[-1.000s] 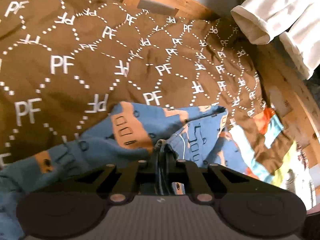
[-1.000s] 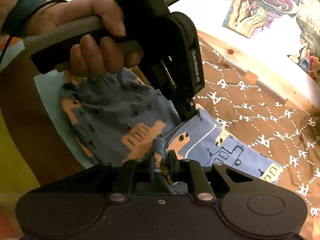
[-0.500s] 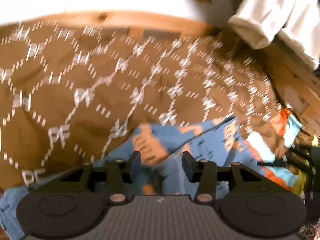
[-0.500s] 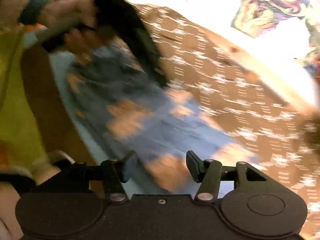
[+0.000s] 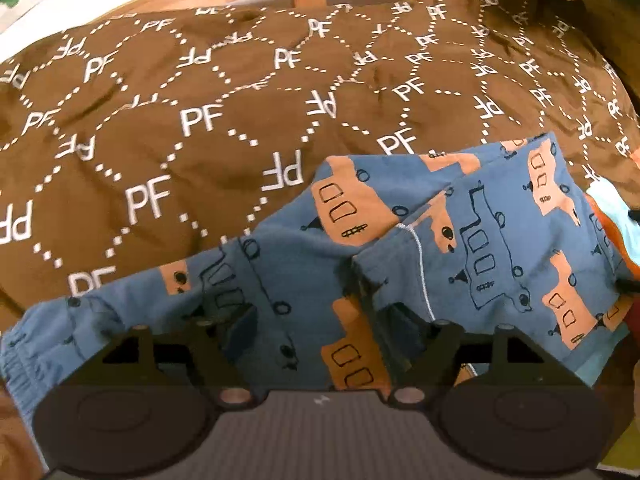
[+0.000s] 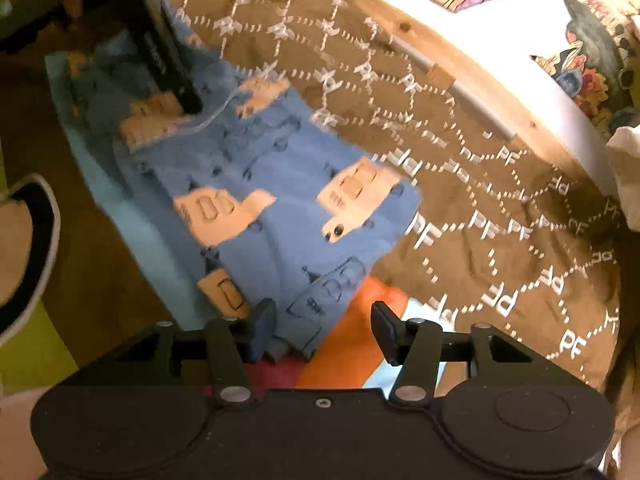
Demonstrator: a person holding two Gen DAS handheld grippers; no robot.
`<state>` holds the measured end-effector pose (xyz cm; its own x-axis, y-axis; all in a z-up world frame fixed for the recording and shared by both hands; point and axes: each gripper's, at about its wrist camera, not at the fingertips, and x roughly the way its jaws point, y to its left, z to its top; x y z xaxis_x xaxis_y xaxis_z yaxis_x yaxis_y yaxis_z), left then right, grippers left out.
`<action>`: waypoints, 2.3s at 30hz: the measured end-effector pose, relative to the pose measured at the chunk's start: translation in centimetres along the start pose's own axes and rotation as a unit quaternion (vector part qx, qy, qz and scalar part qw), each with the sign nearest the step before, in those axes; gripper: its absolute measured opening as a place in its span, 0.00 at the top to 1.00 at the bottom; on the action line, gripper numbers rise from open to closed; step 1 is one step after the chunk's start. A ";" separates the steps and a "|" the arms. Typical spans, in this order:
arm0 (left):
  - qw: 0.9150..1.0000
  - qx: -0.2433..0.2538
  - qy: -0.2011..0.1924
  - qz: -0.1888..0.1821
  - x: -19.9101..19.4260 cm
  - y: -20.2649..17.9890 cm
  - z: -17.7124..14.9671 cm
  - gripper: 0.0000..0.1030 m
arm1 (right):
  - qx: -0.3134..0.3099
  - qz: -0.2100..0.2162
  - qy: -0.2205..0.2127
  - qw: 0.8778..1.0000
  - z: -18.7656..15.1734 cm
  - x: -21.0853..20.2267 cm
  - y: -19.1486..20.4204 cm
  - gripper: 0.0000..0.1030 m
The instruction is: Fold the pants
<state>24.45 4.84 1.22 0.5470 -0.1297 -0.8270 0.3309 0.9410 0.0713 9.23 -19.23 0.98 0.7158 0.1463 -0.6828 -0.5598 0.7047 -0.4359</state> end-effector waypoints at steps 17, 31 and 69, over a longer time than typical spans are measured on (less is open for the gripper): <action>0.999 -0.046 -0.009 0.012 -3.4 1.5 -1.7 0.09 | 0.151 -0.033 -0.069 0.986 5.1 5.5 -3.6 0.18; 0.967 -0.165 -0.119 0.156 -10.1 7.7 -10.5 0.11 | 0.107 0.043 -0.123 0.986 8.0 4.6 4.8 0.14; 0.972 -0.043 -0.218 -0.076 -10.2 -8.4 1.0 0.82 | 0.053 0.082 -0.069 0.993 4.4 1.3 -6.9 0.13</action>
<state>16.81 -2.05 9.61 0.7773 -0.3723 -0.5072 0.3780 0.9208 -0.0966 15.90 -20.89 5.65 0.6737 0.3535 -0.6490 -0.6312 0.7320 -0.2565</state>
